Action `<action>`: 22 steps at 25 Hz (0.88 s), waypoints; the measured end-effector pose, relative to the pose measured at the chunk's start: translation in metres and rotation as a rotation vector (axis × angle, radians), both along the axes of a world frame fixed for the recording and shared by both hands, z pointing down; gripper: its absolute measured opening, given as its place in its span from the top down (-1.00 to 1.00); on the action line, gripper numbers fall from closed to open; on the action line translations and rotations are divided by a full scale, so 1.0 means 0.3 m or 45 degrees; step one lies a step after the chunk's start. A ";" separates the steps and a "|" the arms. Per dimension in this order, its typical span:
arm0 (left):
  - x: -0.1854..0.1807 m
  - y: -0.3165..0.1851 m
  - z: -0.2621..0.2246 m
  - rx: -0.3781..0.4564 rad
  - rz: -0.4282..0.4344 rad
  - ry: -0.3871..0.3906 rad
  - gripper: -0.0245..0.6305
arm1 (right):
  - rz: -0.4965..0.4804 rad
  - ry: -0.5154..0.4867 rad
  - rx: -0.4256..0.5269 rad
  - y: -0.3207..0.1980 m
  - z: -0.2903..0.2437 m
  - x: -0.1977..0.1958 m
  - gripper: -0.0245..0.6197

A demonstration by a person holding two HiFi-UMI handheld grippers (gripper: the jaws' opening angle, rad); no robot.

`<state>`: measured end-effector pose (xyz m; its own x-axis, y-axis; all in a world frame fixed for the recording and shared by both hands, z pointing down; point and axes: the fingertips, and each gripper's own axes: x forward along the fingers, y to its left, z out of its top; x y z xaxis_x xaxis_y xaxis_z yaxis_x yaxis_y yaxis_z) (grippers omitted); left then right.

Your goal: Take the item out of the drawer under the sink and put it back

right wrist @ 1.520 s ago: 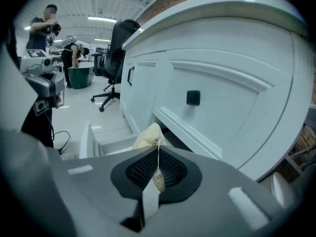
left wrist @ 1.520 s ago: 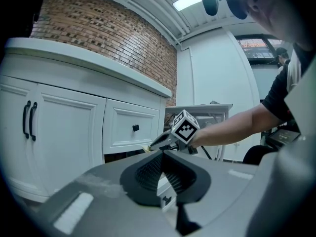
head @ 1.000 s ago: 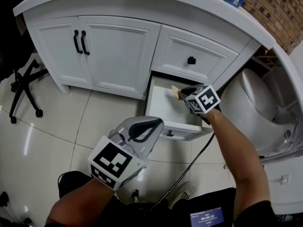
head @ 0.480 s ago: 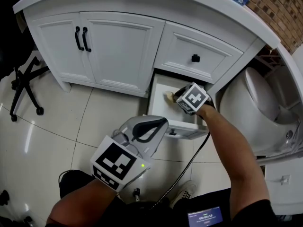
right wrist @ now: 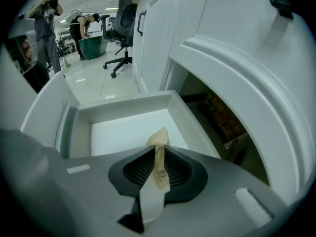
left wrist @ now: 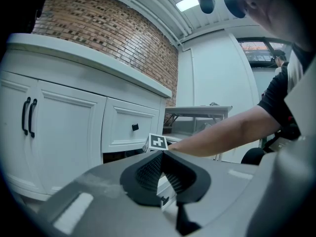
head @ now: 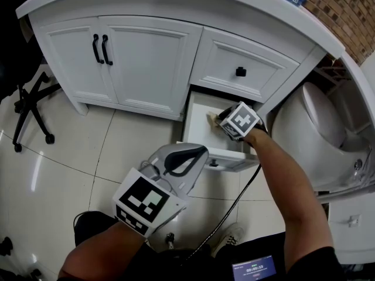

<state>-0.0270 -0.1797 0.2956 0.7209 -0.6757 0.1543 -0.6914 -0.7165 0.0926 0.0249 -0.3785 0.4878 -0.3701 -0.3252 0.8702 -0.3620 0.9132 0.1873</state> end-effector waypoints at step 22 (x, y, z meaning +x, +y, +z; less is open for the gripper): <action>-0.007 0.038 -0.023 0.019 -0.019 -0.007 0.91 | 0.269 -0.825 0.155 0.404 -0.584 0.088 0.90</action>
<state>-0.0293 -0.1684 0.2886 0.7096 -0.6888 0.1482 -0.7027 -0.7072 0.0778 0.0512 -0.2574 0.3126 -0.7209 -0.5289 0.4479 -0.6034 0.7969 -0.0300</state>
